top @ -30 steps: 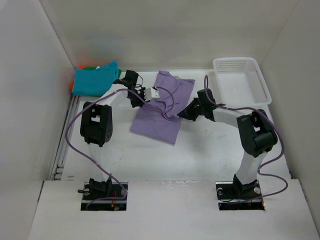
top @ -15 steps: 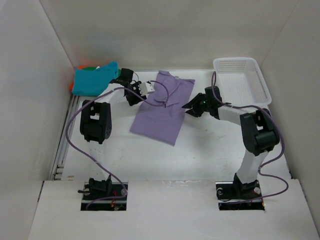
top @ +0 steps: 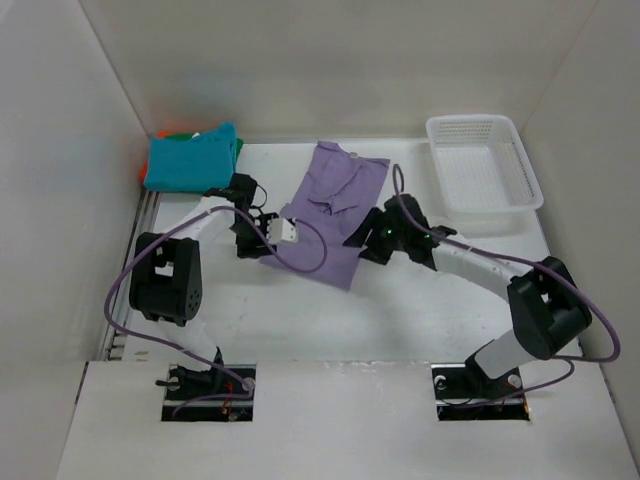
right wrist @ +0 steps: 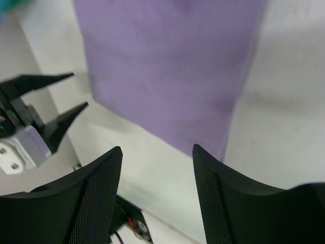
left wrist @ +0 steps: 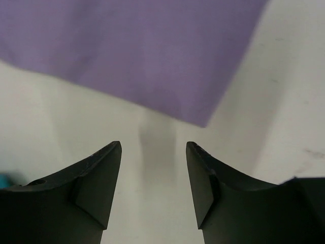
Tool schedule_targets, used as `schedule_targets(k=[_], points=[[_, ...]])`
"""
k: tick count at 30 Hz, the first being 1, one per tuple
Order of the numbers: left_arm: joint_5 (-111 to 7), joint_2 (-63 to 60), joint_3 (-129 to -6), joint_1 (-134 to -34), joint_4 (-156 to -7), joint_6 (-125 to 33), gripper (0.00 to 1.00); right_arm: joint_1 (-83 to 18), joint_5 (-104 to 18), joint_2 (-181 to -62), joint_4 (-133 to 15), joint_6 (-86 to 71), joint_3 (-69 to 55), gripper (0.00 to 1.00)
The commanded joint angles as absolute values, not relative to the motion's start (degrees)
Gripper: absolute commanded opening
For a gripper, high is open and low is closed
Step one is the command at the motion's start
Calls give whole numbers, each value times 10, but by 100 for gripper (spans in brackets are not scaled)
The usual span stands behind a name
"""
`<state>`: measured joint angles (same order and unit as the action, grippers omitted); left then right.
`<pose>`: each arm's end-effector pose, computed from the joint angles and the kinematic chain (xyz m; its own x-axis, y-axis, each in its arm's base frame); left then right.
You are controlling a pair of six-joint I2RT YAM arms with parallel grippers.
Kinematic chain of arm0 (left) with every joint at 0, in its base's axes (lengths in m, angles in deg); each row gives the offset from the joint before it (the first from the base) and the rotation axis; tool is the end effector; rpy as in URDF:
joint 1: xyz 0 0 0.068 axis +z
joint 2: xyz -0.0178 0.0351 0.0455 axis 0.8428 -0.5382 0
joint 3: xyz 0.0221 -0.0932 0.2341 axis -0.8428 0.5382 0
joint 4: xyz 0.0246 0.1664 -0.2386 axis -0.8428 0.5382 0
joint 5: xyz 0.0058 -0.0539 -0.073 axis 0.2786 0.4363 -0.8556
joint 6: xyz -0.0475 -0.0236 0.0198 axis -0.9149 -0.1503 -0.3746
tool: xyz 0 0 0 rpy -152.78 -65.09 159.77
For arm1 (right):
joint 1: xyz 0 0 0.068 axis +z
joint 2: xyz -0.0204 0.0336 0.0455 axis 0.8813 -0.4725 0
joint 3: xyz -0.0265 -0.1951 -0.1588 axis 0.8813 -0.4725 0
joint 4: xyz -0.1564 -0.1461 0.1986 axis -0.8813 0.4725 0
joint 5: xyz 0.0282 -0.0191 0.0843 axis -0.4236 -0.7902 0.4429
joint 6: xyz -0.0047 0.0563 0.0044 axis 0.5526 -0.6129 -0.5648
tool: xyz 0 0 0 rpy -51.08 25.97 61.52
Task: Fold and stack the t-shirts
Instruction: Grab one side of the 2/3 rectangular tshirt with both arms
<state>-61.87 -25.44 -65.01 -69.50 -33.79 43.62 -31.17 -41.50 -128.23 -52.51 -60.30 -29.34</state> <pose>0.3483 -0.0870 0.1594 0.0772 0.9346 -0.3473 0.9828 -0.0127 0.1843 0.3042 0.1876 0.1757 -0.8117 0.5111 -0.2827 0.1864 0.6854 0.7038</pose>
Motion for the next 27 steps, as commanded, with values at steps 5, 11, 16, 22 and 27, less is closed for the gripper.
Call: schedule_targets(k=[5, 11, 16, 22, 27], points=[[-616, -231, -572, -710, -386, 482, 53, -221, -480, -1301, -504, -678, -337, 63], [-614, -227, -540, -726, -437, 462, 52, -180, -485, -1330, -537, -734, -364, 63], [-576, -238, -514, -736, -487, 441, 36, -157, -500, -1324, -537, -774, -392, 64], [-573, -237, -499, -739, -491, 430, 19, -155, -519, -1343, -542, -783, -396, 59], [-573, -231, -495, -740, -491, 426, 13, -167, -553, -1343, -534, -780, -396, 58]])
